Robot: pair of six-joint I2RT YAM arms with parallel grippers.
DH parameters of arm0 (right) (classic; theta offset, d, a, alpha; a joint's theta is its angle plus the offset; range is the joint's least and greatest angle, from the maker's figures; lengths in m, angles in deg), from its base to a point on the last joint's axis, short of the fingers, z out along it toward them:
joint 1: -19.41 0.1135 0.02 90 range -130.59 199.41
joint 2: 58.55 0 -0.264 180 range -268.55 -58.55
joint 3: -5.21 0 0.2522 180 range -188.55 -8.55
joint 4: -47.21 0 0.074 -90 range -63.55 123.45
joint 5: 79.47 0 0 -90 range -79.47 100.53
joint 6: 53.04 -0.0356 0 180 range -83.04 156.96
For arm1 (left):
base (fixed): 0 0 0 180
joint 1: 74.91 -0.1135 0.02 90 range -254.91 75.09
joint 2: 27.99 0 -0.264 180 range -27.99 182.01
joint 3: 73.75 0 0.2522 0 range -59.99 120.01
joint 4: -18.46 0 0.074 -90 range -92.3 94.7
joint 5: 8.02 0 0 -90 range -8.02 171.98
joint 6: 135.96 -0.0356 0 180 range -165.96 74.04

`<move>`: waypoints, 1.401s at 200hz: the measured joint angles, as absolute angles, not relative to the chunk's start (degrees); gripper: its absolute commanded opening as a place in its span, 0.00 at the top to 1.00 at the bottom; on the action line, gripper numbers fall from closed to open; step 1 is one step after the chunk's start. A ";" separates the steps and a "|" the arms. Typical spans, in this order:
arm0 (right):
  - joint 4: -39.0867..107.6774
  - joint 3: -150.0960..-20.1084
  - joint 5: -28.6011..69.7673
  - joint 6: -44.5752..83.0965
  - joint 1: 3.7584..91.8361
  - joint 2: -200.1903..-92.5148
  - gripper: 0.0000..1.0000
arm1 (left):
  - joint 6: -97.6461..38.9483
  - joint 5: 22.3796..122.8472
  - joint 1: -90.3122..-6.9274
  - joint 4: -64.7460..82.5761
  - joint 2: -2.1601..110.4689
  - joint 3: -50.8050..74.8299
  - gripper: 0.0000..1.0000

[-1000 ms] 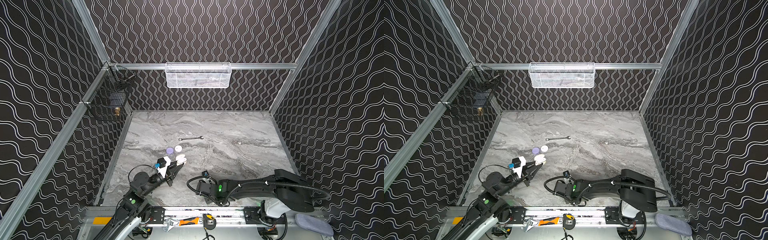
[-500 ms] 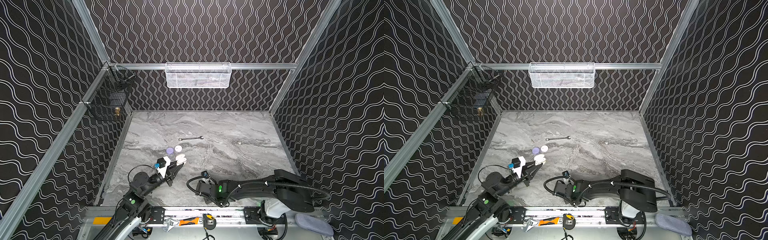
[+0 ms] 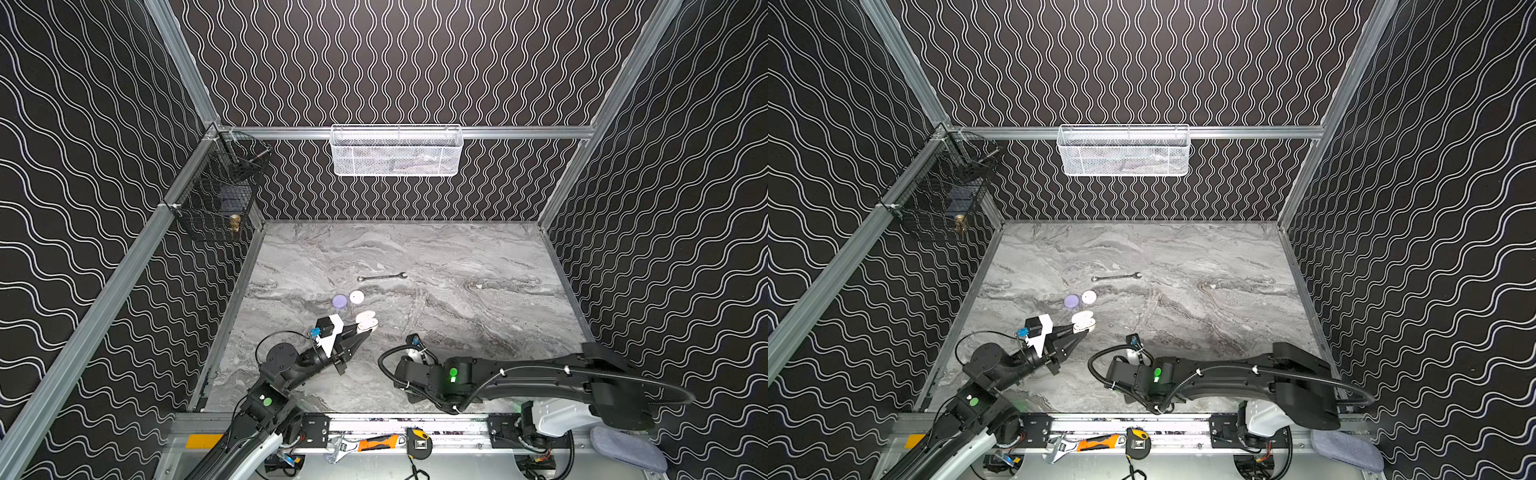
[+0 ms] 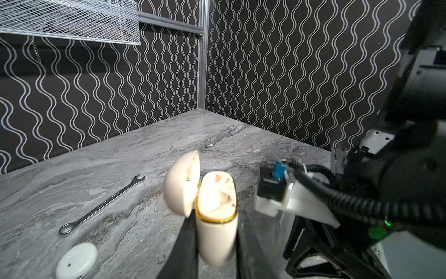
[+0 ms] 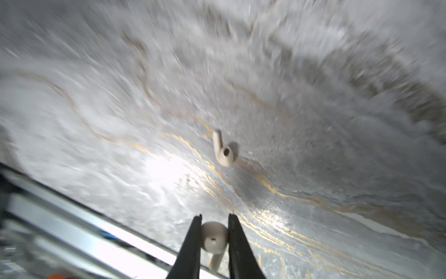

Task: Insert the wireless bluetooth earbuds into the charging case
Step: 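Lift the earbud with the right gripper toward the case in the left gripper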

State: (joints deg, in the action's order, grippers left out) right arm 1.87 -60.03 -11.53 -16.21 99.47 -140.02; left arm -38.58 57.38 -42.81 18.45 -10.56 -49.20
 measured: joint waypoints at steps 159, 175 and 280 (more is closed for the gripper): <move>49.39 -59.38 -32.17 26.37 107.86 -121.40 0.90 | -38.40 43.86 -42.81 36.75 -13.86 -52.48 1.00; 53.21 -59.25 -30.40 29.15 108.14 -122.71 0.90 | -38.32 43.55 -42.81 37.40 -13.73 -52.48 1.00; 64.25 -57.30 -28.45 38.17 108.30 -128.96 0.91 | -37.27 43.31 -42.81 35.61 -15.96 -51.26 1.00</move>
